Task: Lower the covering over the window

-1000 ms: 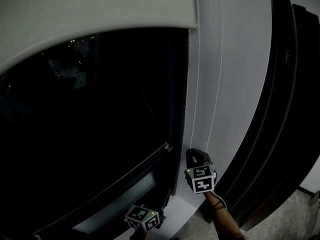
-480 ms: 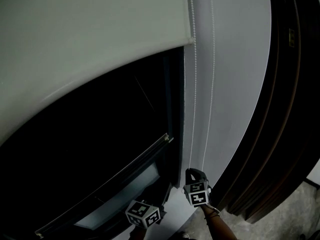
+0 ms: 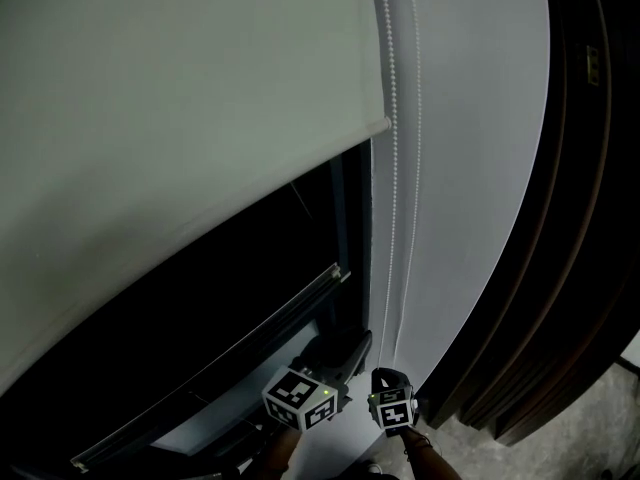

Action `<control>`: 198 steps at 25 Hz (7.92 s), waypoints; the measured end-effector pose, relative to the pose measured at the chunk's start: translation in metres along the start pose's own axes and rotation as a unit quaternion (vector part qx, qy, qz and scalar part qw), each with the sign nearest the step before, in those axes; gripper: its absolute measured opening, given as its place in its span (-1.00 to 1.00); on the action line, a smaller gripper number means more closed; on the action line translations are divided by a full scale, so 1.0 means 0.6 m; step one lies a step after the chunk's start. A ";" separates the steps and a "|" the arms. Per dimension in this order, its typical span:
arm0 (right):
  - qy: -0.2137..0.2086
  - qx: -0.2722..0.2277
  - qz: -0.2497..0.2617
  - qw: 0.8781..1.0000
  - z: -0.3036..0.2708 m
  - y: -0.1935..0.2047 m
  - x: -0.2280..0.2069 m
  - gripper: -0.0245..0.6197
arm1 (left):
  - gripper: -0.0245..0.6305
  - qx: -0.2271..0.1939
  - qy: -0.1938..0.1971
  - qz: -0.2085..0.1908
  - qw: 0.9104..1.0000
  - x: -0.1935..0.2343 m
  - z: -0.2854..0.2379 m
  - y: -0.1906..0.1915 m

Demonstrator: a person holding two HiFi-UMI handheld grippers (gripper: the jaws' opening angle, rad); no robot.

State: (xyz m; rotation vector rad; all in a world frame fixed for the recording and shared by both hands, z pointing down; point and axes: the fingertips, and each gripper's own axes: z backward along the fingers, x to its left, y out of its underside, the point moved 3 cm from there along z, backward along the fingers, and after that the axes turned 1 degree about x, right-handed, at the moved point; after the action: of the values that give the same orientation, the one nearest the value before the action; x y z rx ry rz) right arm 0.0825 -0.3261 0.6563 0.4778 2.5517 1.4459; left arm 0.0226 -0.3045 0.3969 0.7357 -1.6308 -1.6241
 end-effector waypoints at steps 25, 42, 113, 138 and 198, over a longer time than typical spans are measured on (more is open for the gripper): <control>-0.020 0.021 0.009 1.000 0.024 0.010 0.002 -0.89 | -0.90 -0.068 0.038 -0.058 0.995 -0.011 -0.102 -0.207; -0.061 0.077 -0.028 0.995 0.048 0.090 0.021 -0.89 | -0.92 0.003 -0.025 -0.011 1.000 0.027 -0.085 -0.115; -0.065 -0.400 0.030 0.914 0.435 -0.697 0.012 -0.88 | -0.81 0.111 -0.006 0.054 0.992 0.003 0.051 0.198; -0.048 -0.111 -0.047 0.992 0.145 -0.183 0.051 -0.88 | -0.78 -0.033 0.015 -0.001 0.999 -0.032 0.070 -0.026; -0.046 -0.120 -0.183 0.975 0.227 -0.088 -0.044 -0.87 | -0.92 0.099 -0.037 -0.040 0.994 0.013 -0.038 -0.028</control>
State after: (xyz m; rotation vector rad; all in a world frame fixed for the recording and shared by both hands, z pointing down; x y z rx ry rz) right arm 0.1378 -0.2514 0.5408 0.0318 2.2043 1.5199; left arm 0.0348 -0.3249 0.3802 0.8596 -1.8561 -1.5753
